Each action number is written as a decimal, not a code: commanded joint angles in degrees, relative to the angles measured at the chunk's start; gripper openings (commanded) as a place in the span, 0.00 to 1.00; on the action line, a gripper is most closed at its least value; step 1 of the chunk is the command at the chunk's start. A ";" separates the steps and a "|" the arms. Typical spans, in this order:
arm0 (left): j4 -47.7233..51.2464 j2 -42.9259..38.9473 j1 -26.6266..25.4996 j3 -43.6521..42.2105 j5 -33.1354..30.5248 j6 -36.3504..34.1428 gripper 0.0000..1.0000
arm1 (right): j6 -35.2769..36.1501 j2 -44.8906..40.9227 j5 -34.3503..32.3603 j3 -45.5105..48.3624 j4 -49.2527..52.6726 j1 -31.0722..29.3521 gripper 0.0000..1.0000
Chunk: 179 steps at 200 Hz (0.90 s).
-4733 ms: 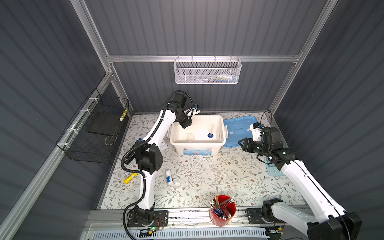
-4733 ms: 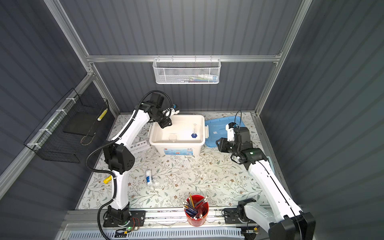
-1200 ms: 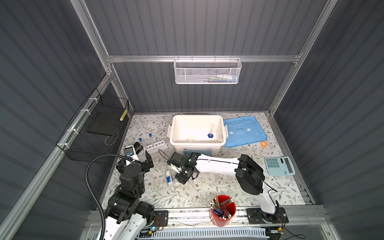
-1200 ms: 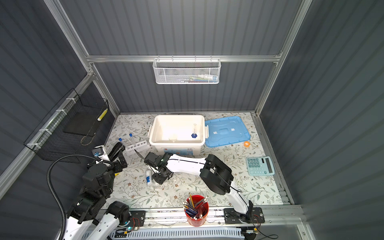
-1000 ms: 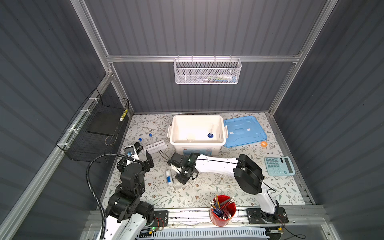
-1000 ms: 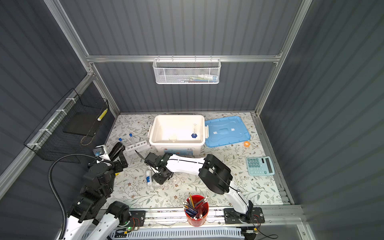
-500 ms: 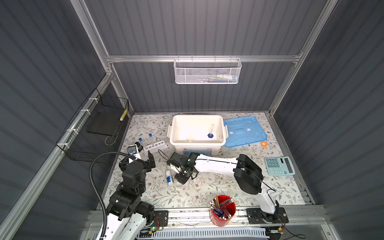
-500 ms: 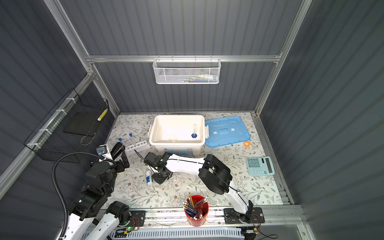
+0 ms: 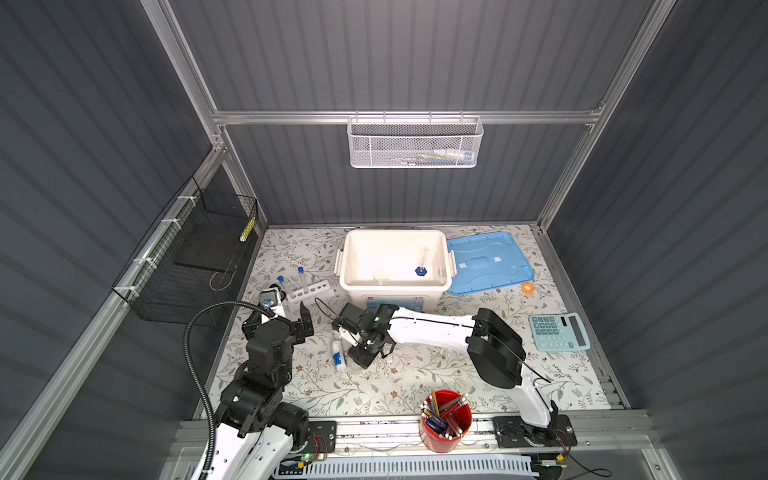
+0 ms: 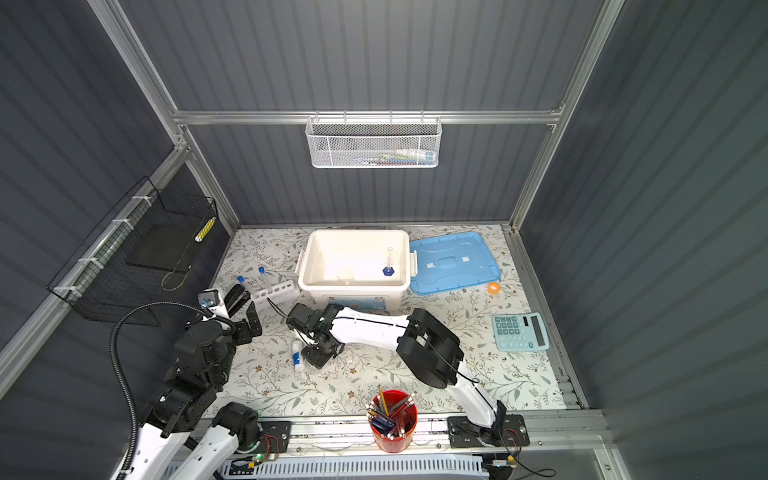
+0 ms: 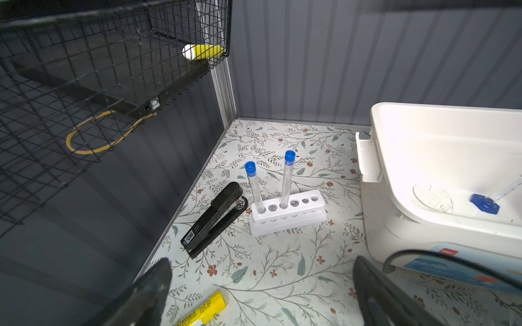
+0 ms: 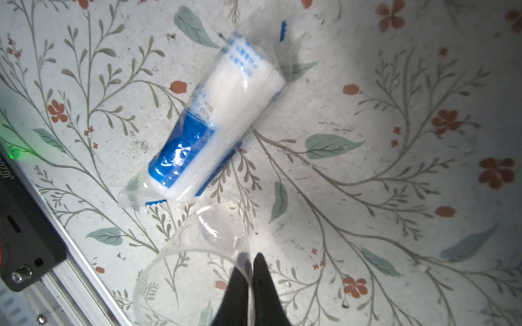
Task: Organize the chemistry lab equipment
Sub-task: 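Close the right gripper on the rim of the clear plastic beaker, then lift the beaker with the right gripper and carry it over the white tub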
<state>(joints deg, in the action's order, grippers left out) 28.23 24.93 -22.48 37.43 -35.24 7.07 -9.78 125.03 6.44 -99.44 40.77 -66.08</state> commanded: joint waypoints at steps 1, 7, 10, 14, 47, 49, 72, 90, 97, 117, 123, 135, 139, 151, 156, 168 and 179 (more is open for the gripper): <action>-0.10 0.11 -0.20 0.58 2.11 -1.09 1.00 | 0.58 0.15 0.43 -1.46 2.15 -0.03 0.07; -0.08 0.36 -0.20 0.65 2.36 -1.07 1.00 | 0.54 -0.01 0.42 -1.59 2.29 -0.08 0.06; -0.05 0.42 -0.20 0.66 2.37 -1.08 1.00 | 0.55 -0.16 0.42 -1.67 2.45 -0.02 0.06; -0.05 0.52 -0.20 0.71 2.37 -1.05 1.00 | 0.47 -0.38 0.46 -1.70 2.45 -0.01 0.06; -0.76 1.18 -0.20 0.63 2.88 -1.53 1.00 | 1.10 -2.01 0.14 -1.04 3.57 0.08 0.05; -0.80 1.18 -0.20 0.63 2.94 -1.53 1.00 | 1.22 -2.10 0.22 -0.96 3.65 0.08 0.04; -1.33 1.40 -0.20 0.63 3.46 -1.79 1.00 | 1.81 -3.98 0.77 -0.18 4.89 0.49 0.03; -2.48 1.48 -0.20 0.71 5.72 -2.72 1.00 | 2.12 -6.44 0.08 1.12 5.09 0.82 0.04; -3.09 1.64 -0.20 0.87 6.27 -2.89 1.00 | 2.44 -7.25 -0.52 1.79 5.21 1.04 0.04; -4.60 2.51 -0.20 1.45 7.37 -3.36 1.00 | 3.31 -9.11 -2.54 2.12 6.81 1.99 0.04; -5.03 2.89 -0.20 1.71 7.55 -3.49 1.00 | 3.52 -9.71 -2.78 2.16 7.25 2.40 0.04; -5.99 3.49 -0.20 2.24 7.73 -4.11 1.00 | 3.88 -11.04 -3.44 2.50 7.91 3.03 0.04; -6.42 3.74 -0.20 2.44 7.73 -4.24 1.00 | 4.12 -11.47 -3.63 2.56 8.23 3.21 0.04; -7.81 4.59 -0.20 2.92 8.49 -4.52 1.00 | 4.88 -12.46 -5.05 2.28 9.68 3.67 0.04; -8.20 5.10 -0.20 3.24 9.32 -4.52 1.00 | 5.23 -12.81 -5.72 2.10 10.47 3.81 0.04; -8.70 6.63 -0.17 4.31 11.60 -4.43 1.00 | 5.93 -13.79 -6.43 1.48 12.22 4.42 0.03; -9.02 8.10 -0.20 5.21 12.69 -4.52 1.00 | 6.20 -15.22 -6.12 1.24 12.90 4.88 0.03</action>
<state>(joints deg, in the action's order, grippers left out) 22.61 30.89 -22.48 39.22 -26.57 3.84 -5.56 112.20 2.35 -97.80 48.86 -62.06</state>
